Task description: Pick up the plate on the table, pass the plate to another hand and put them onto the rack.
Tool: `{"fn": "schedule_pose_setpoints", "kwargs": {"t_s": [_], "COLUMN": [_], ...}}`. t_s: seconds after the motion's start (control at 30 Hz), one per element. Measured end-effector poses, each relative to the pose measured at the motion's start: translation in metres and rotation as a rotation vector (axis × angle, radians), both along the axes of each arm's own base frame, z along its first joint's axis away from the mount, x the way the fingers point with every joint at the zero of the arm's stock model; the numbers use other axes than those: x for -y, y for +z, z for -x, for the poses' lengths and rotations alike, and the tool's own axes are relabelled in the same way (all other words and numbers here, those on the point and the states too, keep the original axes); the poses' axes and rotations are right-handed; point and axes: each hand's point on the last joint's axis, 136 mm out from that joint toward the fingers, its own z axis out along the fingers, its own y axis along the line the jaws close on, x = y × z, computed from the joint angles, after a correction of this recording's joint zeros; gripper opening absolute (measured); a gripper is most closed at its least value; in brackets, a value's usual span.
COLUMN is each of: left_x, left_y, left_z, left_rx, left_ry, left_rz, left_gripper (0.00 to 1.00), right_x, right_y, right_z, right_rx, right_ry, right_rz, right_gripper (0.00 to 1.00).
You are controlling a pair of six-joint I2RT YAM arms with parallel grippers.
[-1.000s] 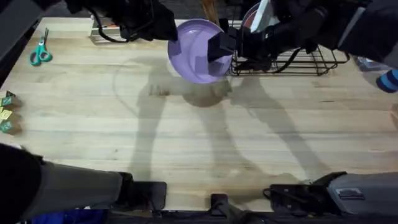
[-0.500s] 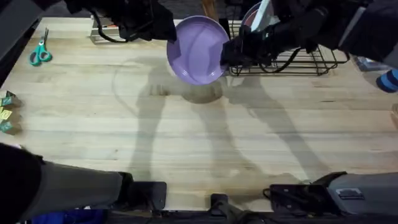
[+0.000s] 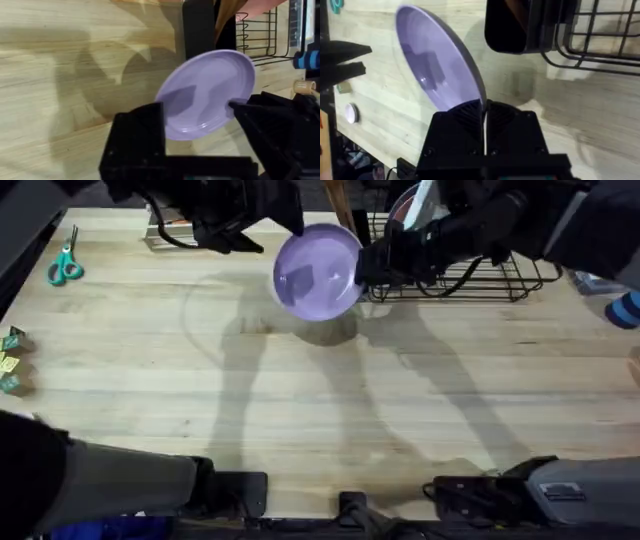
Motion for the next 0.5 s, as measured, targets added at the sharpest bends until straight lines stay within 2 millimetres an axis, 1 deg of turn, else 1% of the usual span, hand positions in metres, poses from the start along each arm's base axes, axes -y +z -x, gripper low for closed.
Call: {"fn": "schedule_pose_setpoints", "kwargs": {"t_s": [0.03,0.23,0.37,0.4,0.5], "left_x": [-0.002,-0.009,-0.016,-0.024,-0.031], "left_y": [-0.001,-0.003,0.002,0.016,0.034], "left_z": [-0.001,-0.003,-0.004,0.000,0.006], "left_rx": [0.001,0.013,0.043,0.094,0.158], "left_ry": [0.006,0.022,0.040,0.063,0.076], "left_rz": [-0.012,-0.054,-0.098,-0.142,-0.180], "left_gripper": [0.956,0.990,0.995,0.995,0.994], "right_x": [0.000,0.001,0.005,0.011,0.017], "right_y": [0.001,0.002,0.012,0.026,0.046], "right_z": [-0.001,-0.003,-0.010,-0.016,-0.022], "right_rx": [0.010,0.059,0.124,0.191,0.266], "right_ry": [0.008,0.061,0.079,0.081,0.085], "right_rz": [0.001,0.041,0.085,0.120,0.147], "right_gripper": [0.034,0.032,0.032,0.031,0.032]}}
